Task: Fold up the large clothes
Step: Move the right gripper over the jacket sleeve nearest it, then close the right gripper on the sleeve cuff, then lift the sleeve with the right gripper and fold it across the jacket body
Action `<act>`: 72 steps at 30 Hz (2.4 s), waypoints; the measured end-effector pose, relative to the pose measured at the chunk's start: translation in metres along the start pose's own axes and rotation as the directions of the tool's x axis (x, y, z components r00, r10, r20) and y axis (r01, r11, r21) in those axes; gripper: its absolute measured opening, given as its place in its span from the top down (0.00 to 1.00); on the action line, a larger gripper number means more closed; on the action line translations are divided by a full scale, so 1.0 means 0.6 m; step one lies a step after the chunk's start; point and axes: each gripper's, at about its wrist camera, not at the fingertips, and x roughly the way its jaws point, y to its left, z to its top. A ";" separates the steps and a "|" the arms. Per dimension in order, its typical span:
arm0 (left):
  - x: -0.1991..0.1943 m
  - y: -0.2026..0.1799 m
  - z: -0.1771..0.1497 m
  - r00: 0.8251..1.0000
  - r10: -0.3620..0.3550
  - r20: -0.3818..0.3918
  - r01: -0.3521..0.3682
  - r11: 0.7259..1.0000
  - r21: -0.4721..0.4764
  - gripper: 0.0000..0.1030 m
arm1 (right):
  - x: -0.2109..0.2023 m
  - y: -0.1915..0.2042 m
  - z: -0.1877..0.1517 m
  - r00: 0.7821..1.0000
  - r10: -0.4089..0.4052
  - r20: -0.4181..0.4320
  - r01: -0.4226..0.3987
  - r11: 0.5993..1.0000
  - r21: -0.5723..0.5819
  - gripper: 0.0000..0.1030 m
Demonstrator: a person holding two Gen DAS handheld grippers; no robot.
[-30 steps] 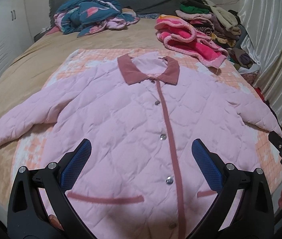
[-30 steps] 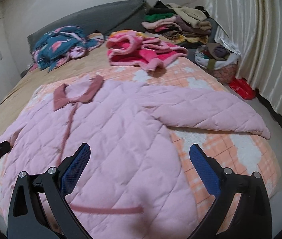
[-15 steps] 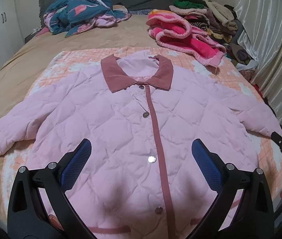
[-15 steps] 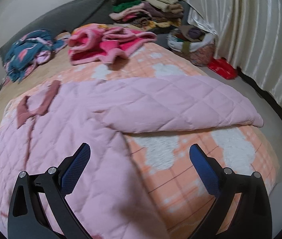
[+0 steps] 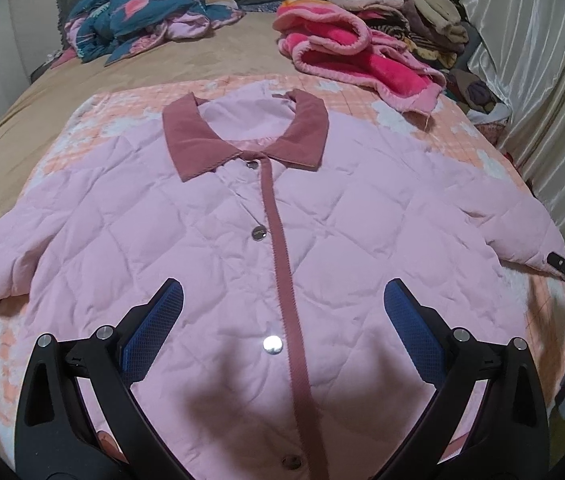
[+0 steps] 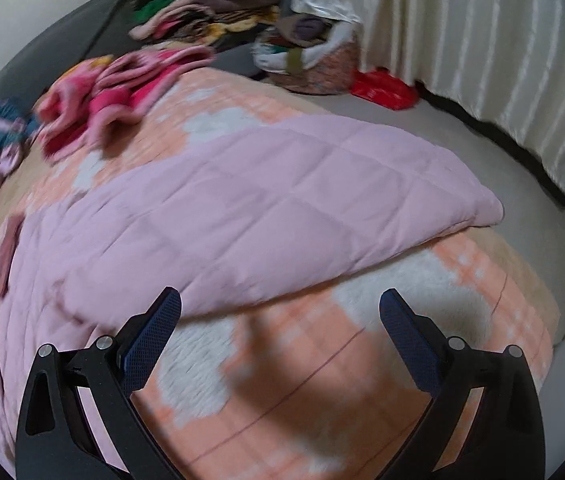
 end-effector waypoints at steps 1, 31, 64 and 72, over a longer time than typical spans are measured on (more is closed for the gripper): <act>0.002 -0.002 0.000 1.000 0.000 0.001 0.000 1.000 0.003 0.08 | 0.007 -0.012 0.005 1.000 0.000 -0.010 0.001 1.000 0.025 0.04; 0.019 0.053 0.073 0.993 0.114 -0.029 -0.114 0.993 0.011 0.08 | -0.037 -0.130 0.169 0.969 0.107 0.225 -0.146 0.976 0.164 0.82; -0.058 0.165 0.138 0.995 0.079 0.063 -0.067 0.982 -0.176 0.08 | -0.264 0.344 0.039 0.779 0.595 0.197 -0.405 0.718 -0.567 0.84; -0.036 0.207 0.106 0.997 0.068 0.032 -0.059 0.972 -0.228 0.08 | -0.209 0.435 -0.069 0.787 0.617 0.017 -0.477 0.626 -0.617 0.84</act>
